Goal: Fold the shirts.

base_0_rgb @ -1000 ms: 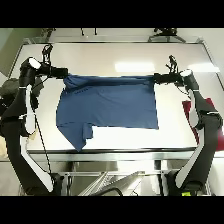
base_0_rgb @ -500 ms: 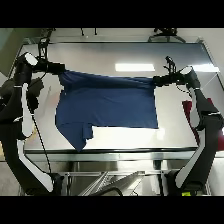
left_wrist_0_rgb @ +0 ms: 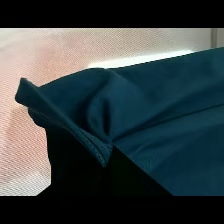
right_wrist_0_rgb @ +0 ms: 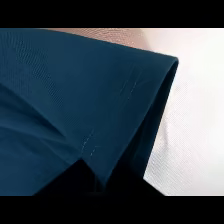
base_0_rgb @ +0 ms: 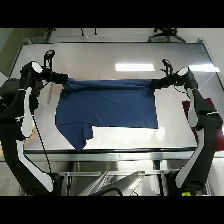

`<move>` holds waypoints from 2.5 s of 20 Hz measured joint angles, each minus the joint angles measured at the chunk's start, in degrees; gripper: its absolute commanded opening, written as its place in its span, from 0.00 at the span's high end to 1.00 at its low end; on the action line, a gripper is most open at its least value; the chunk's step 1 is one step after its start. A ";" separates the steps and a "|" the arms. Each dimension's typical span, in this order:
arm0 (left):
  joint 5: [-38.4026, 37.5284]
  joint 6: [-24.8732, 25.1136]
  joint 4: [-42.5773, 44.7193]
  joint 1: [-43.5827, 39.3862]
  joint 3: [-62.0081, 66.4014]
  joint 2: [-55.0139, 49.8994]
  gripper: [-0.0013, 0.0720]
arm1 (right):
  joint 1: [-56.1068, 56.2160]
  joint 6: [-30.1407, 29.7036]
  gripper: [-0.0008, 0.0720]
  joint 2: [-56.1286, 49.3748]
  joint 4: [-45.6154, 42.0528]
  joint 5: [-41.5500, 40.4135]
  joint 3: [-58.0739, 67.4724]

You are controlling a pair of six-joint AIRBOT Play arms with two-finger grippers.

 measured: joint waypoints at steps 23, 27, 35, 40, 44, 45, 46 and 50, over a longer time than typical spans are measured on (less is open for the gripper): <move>-21.31 -13.11 -0.55 6.54 -43.06 33.42 0.04 | -12.70 8.07 0.49 18.16 -0.13 20.65 -29.66; -18.58 -13.51 -0.63 6.60 -57.44 43.15 0.04 | -12.37 4.46 0.49 19.80 4.70 17.90 -40.39; -11.13 -14.40 -3.56 6.56 -72.35 53.07 0.18 | -6.99 1.29 0.60 21.27 7.17 16.04 -47.04; -6.38 -13.42 -6.93 6.56 -75.38 49.35 0.18 | -5.16 0.74 0.60 23.28 7.08 14.32 -47.47; -4.37 -12.79 -8.96 6.54 -75.41 44.87 0.18 | -4.85 0.57 0.60 24.50 7.82 14.97 -47.52; -3.87 -12.35 -9.70 6.49 -75.01 44.04 0.18 | -4.83 0.57 0.60 24.65 7.93 15.08 -47.52; -3.06 -11.87 -10.40 6.47 -74.44 43.39 0.21 | -4.81 0.57 0.60 24.74 7.98 15.08 -47.52; 0.37 -9.33 -11.96 5.60 -70.47 42.12 0.96 | -4.81 0.57 0.62 24.94 8.04 15.15 -47.52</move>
